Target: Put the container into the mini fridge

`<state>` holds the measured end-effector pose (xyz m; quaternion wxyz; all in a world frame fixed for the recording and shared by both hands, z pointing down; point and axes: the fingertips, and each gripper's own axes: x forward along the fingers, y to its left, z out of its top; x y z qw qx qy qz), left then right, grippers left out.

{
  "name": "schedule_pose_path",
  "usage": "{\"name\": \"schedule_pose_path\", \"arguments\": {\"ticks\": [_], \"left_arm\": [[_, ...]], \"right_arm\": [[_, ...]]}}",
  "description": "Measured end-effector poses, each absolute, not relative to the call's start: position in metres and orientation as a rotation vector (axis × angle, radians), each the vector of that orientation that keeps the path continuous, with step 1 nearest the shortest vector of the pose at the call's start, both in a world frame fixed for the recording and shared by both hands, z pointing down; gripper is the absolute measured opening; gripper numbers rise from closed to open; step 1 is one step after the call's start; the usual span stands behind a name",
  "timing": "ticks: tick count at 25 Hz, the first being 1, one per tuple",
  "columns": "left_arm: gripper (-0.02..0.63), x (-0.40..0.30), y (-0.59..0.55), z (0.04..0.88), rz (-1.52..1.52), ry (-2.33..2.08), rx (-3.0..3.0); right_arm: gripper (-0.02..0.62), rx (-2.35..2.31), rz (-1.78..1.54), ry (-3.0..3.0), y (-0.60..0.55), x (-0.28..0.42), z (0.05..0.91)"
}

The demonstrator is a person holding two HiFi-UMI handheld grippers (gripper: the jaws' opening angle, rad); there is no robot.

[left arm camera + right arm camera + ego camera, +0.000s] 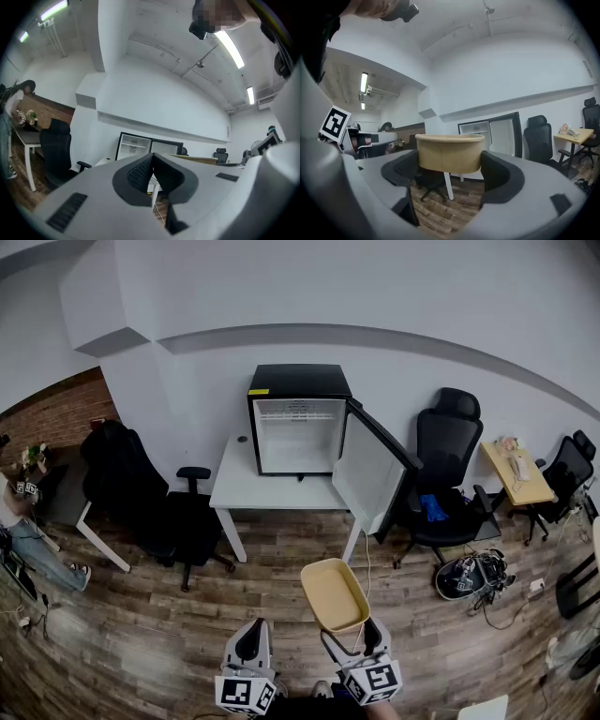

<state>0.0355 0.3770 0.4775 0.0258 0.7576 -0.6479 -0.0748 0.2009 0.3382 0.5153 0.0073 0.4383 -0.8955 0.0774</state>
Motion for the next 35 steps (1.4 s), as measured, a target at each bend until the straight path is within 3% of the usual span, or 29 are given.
{"name": "schedule_pose_path", "arguments": {"ticks": [35], "left_arm": [[0.008, 0.077, 0.321, 0.472, -0.206, -2.117, 2.24]], "right_arm": [[0.433, 1.208, 0.235, -2.923, 0.274, 0.227, 0.507]]}}
